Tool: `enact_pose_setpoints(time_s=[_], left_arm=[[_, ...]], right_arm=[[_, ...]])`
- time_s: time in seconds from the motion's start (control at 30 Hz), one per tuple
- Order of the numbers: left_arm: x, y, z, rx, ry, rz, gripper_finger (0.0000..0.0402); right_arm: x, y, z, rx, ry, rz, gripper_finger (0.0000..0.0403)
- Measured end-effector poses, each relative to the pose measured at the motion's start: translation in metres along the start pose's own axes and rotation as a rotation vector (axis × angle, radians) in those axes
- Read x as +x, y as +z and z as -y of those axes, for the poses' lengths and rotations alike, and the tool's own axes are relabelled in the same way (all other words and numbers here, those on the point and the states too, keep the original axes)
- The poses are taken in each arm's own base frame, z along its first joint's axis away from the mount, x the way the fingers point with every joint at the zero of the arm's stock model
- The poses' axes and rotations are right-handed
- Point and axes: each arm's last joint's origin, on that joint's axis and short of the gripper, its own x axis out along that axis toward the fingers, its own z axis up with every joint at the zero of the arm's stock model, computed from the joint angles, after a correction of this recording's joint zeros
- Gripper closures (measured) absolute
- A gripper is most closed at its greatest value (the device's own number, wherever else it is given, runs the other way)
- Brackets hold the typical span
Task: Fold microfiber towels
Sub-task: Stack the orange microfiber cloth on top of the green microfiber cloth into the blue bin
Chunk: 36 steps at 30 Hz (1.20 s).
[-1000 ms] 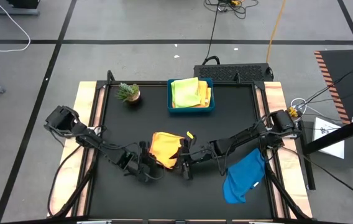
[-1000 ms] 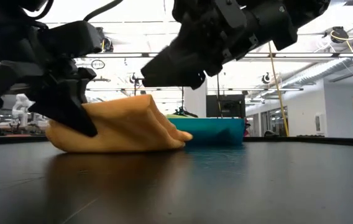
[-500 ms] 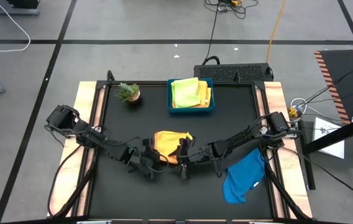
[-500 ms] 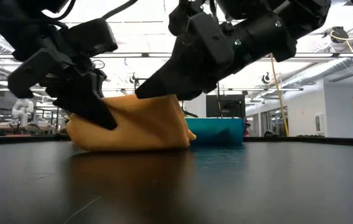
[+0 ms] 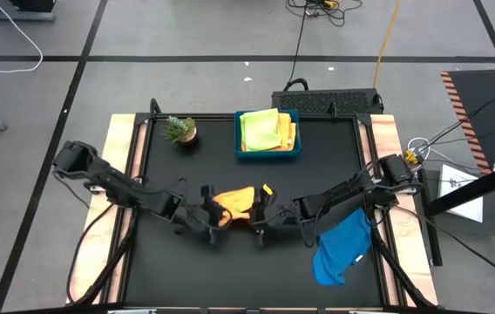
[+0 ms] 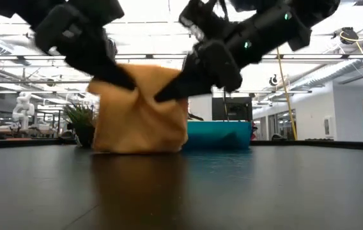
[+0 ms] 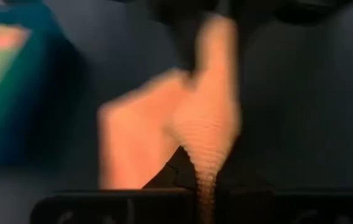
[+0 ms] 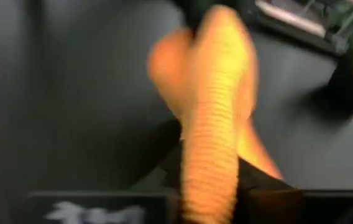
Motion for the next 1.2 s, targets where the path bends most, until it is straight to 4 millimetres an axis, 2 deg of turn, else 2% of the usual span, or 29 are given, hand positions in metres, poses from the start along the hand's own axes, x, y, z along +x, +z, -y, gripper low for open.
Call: enact_pose_setpoints(time_s=[0.1,0.37,0.47,0.6,0.73,0.87,1.07,1.2], left_arm=[[-0.009,0.011,-0.021,0.005,0.054,0.049,0.0395],[-0.021,0.045,-0.079,0.068,0.162,0.171,0.0397],[-0.025,0.063,-0.098,0.097,0.181,0.212,0.0396],[-0.029,0.077,-0.121,0.146,0.255,0.223,0.0391],[-0.032,0.082,-0.147,0.155,0.348,0.212,0.0396],[-0.027,0.078,-0.171,0.129,0.358,0.208,0.0392],[-0.009,0.073,-0.195,0.117,0.339,0.243,0.0397],[-0.001,0.076,-0.206,0.135,0.353,0.3,0.0392]], right_arm=[[-0.012,0.014,0.016,-0.04,-0.026,0.034,0.0393],[-0.06,0.044,0.083,-0.008,-0.15,0.074,0.0378],[-0.074,0.048,0.104,0.004,-0.198,0.076,0.0386],[-0.086,0.049,0.128,0.042,-0.261,0.081,0.0397],[-0.092,0.046,0.15,0.074,-0.337,0.07,0.0399],[-0.093,0.04,0.169,0.097,-0.392,0.049,0.0399],[-0.094,0.03,0.184,0.105,-0.431,-0.007,0.04],[-0.102,0.029,0.193,0.093,-0.459,-0.016,0.04]])
